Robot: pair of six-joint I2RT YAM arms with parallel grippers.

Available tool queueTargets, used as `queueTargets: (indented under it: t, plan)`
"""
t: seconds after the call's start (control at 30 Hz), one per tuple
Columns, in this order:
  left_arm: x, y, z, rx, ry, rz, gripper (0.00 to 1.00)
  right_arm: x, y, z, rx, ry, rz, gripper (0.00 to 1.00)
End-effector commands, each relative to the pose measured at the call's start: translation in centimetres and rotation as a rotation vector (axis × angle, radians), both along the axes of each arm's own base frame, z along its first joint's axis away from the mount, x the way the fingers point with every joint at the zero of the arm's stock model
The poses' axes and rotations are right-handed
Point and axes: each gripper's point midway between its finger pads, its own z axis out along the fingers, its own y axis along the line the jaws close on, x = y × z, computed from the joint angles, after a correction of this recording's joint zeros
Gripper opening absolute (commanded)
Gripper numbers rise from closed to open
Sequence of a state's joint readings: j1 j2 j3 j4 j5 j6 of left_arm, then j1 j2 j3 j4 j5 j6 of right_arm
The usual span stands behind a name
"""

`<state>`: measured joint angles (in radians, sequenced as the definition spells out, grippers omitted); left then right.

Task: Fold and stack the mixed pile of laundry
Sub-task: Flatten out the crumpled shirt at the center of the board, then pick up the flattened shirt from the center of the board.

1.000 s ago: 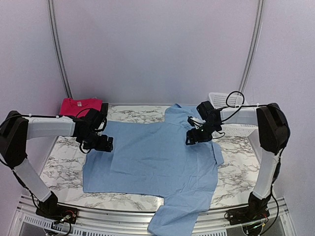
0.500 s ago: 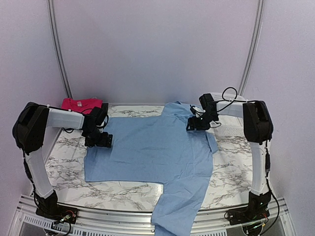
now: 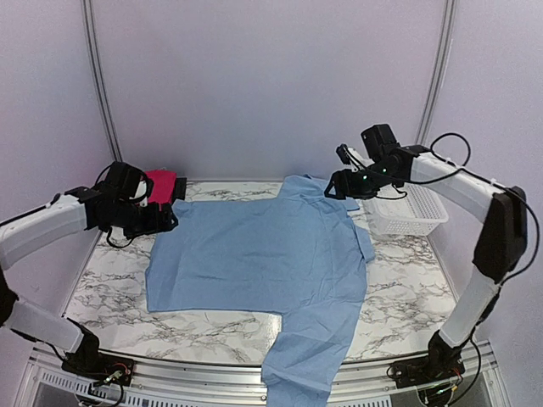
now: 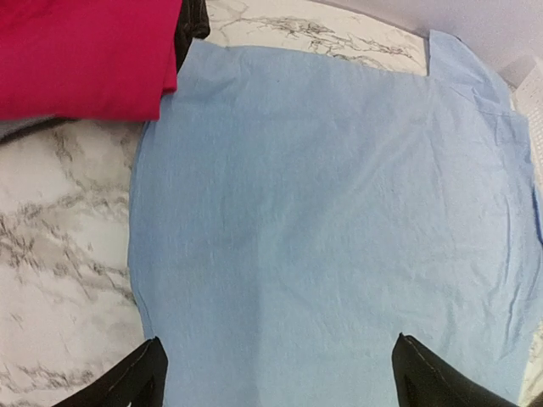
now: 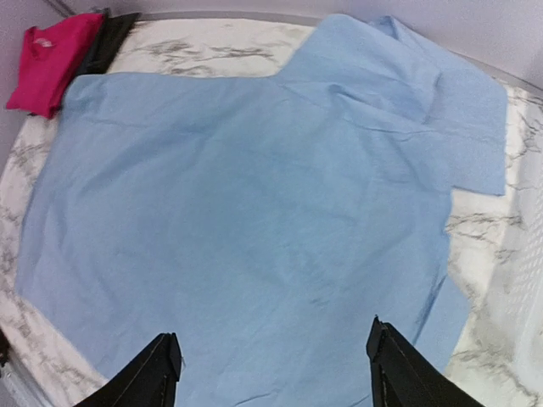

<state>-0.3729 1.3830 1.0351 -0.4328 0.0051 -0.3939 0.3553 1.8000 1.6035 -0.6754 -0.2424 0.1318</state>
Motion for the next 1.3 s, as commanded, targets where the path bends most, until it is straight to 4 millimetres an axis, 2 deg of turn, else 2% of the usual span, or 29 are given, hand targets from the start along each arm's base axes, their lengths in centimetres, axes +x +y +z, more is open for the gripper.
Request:
queueTargets:
  t: [0.0, 0.07, 0.2, 0.23, 0.4, 0.5, 0.67, 0.83, 1.07, 1.27]
  plan:
    - [-6.4, 0.6, -2.9, -0.138, 0.153, 0.082, 0.92, -9.1, 2.6, 0.1, 0.067, 0.117, 0.026, 0.7]
    - [-8.6, 1.2, -3.4, -0.169, 0.17, 0.114, 0.88, -12.6, 2.7, -0.8, 0.086, 0.17, 0.013, 0.7]
    - [-11.6, 1.8, -3.8, -0.211, 0.186, 0.161, 0.85, -19.3, 2.4, -3.6, 0.107, 0.286, -0.025, 0.68]
    - [-12.3, 1.9, -3.8, -0.216, 0.184, 0.164, 0.85, -21.3, 2.3, -5.1, 0.102, 0.335, -0.03, 0.67]
    - [-14.8, 1.9, -5.9, -0.202, 0.248, 0.173, 0.83, -28.8, 2.7, -9.0, -0.007, 0.44, 0.009, 0.65]
    - [-16.1, 2.1, -6.9, -0.163, 0.296, 0.2, 0.81, -31.6, 2.3, -10.2, -0.069, 0.484, 0.0, 0.64]
    - [-17.9, 2.4, -8.3, -0.169, 0.338, 0.268, 0.79, -35.1, 2.8, -12.3, -0.071, 0.549, 0.017, 0.6]
    - [-18.5, 2.6, -8.9, -0.163, 0.353, 0.264, 0.79, -36.2, 3.4, -13.4, -0.171, 0.493, 0.11, 0.6]
    - [-19.4, 2.8, -10.3, -0.1, 0.422, 0.235, 0.8, -34.3, 1.2, -14.5, -0.383, 0.376, 0.14, 0.63]
    - [-18.8, 3.0, -9.8, -0.113, 0.407, 0.285, 0.8, -34.2, 1.6, -16.0, -0.435, 0.363, 0.213, 0.61]
